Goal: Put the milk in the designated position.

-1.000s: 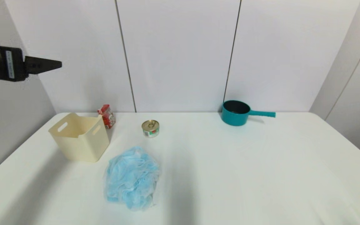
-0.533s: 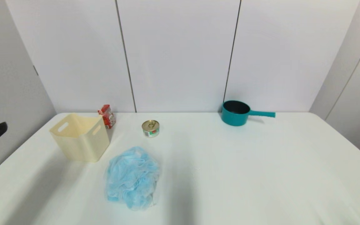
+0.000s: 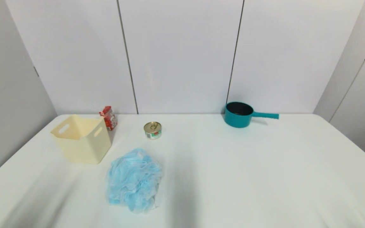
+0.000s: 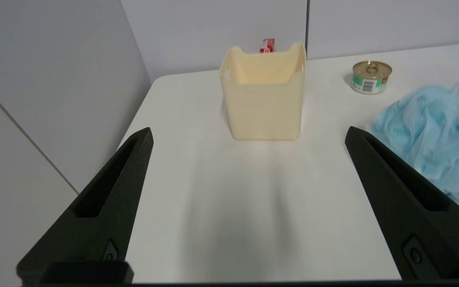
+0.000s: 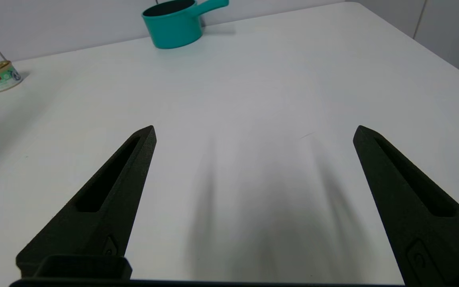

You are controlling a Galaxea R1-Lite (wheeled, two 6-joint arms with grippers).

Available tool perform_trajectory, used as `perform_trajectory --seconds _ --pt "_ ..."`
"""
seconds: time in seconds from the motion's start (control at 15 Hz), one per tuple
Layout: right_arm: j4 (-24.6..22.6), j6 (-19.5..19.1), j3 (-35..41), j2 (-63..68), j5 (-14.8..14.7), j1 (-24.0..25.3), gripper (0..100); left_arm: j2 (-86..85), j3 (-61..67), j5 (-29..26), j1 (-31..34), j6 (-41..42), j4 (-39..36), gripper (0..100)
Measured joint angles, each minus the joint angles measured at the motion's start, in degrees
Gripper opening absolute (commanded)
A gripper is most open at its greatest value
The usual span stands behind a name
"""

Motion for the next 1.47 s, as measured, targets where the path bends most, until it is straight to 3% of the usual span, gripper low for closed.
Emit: perform_trajectory --seconds 0.53,0.8,1.2,1.47 --pt "0.00 -0.05 0.00 0.00 0.02 -0.02 100 -15.96 15.73 -0.83 -0.24 2.43 -1.05 100" --pt "0.00 -0.05 0.00 0.00 0.00 -0.02 100 -17.30 17.27 -4.71 -0.35 1.93 -0.51 100" --pt "0.00 0.04 0.00 0.00 0.02 0.00 100 -17.51 17.49 -1.29 -0.38 -8.98 -0.39 100" --pt "0.00 0.00 0.00 0.00 0.02 -0.02 100 -17.48 17.52 -1.07 -0.38 -9.85 -0.50 100"
